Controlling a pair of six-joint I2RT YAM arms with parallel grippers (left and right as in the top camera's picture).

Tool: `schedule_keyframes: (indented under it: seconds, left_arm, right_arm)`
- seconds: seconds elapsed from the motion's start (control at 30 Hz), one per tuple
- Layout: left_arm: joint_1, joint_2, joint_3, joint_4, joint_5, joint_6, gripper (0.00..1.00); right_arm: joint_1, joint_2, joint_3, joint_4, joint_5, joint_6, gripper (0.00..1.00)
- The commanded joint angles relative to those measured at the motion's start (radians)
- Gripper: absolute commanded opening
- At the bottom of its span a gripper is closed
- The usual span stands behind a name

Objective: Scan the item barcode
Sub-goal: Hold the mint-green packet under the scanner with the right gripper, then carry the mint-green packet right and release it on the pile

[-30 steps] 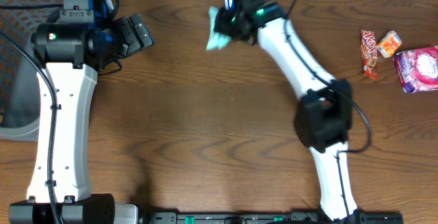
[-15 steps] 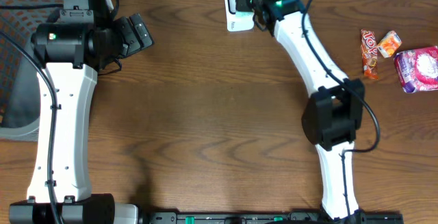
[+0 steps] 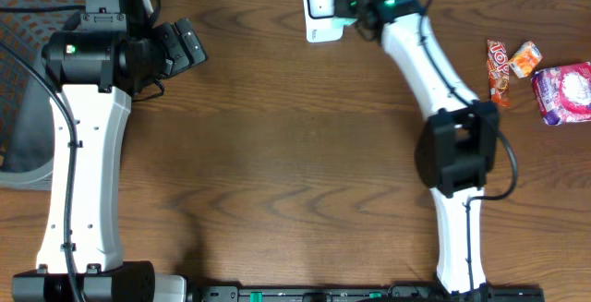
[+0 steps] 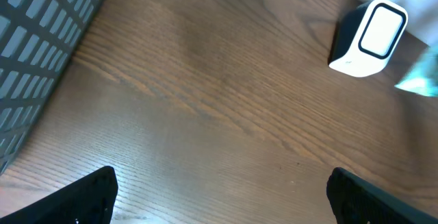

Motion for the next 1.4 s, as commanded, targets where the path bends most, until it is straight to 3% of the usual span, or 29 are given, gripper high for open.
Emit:
schedule_keyframes:
  seconds: [0.0, 0.57, 0.87, 1.0, 1.27, 1.37]
  left_arm:
    - [0.005, 0.005, 0.000, -0.003, -0.006, 0.006, 0.98]
    - [0.005, 0.005, 0.000, -0.003, -0.006, 0.006, 0.98]
    - [0.005, 0.005, 0.000, -0.003, -0.006, 0.006, 0.98]
    - [0.005, 0.005, 0.000, -0.003, -0.006, 0.006, 0.98]
    - [0.005, 0.005, 0.000, -0.003, -0.006, 0.006, 0.98]
    - [0.005, 0.005, 0.000, -0.003, -0.006, 0.006, 0.98]
  right_arm:
    - [-0.068, -0.095, 0.009, 0.018, -0.237, -0.014, 0.01]
    - [0.011, 0.026, 0.007, 0.044, -0.184, 0.005, 0.01]
    - [-0.074, -0.071, 0.009, 0.011, -0.118, 0.007, 0.01]
    - [-0.184, -0.154, 0.008, -0.127, 0.023, -0.027, 0.01]
    - [-0.415, -0.164, 0.006, -0.517, 0.200, -0.380, 0.03]
    - [-0.488, -0.142, 0.003, -0.631, 0.244, -0.403, 0.04]
